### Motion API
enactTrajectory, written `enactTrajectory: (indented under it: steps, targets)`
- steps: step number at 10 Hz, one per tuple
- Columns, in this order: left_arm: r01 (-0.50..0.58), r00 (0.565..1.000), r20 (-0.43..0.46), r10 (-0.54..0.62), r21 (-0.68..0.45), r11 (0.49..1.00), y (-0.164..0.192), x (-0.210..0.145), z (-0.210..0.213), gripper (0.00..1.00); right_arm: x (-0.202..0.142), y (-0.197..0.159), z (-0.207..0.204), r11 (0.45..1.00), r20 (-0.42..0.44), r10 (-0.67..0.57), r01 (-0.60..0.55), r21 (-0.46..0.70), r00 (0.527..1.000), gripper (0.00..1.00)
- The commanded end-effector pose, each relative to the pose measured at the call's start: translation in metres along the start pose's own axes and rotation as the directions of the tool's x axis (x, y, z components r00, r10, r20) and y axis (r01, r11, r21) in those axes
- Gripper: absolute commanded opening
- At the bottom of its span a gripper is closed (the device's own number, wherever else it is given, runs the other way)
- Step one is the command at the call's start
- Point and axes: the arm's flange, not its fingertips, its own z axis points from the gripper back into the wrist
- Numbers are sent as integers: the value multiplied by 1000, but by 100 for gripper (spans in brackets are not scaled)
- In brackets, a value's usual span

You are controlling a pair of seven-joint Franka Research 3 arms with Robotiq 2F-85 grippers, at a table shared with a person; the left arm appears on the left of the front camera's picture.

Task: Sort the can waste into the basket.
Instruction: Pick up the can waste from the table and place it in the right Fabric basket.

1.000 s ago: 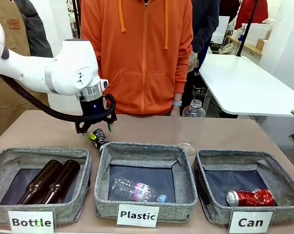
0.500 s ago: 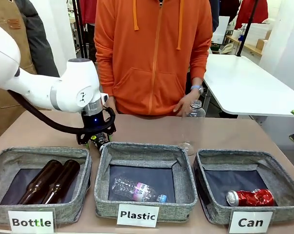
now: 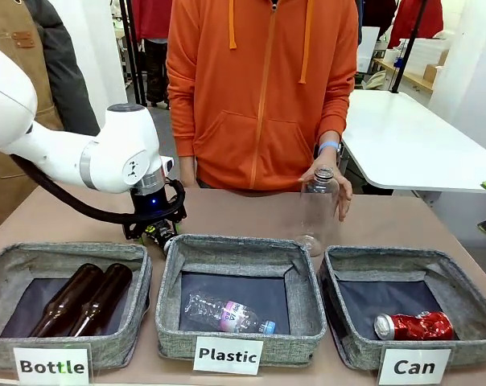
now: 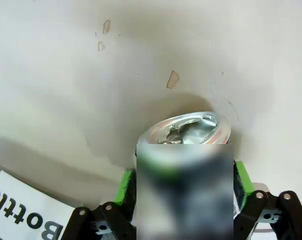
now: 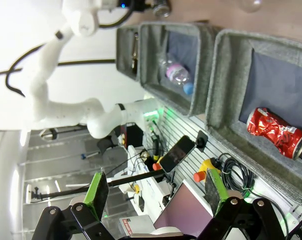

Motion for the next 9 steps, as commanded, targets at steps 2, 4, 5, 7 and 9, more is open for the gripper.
enactTrajectory:
  steps: [2, 4, 5, 7, 9]
  targets:
    - [-37, 999, 23, 38, -18, 999, 1, -5, -5, 0, -3, 0, 2, 1000, -9, 16, -16, -5, 1000, 100]
    - [-43, 999, 17, 44, -31, 999, 0, -3, -6, 0, -3, 0, 2, 1000, -9, 16, -16, -5, 1000, 100]
    - [-51, 998, 21, 52, -37, 998, 1, -4, -5, 0, -3, 0, 2, 1000, -9, 16, -16, -5, 1000, 100]
    - [-51, 998, 18, 52, -49, 997, 1, -3, -2, 0, -3, 0, 2, 1000, -9, 16, -16, -5, 1000, 100]
    - [-64, 997, 28, 66, -72, 995, 1, 0, 5, 0, -3, 0, 2, 1000, -9, 16, -16, -5, 1000, 100]
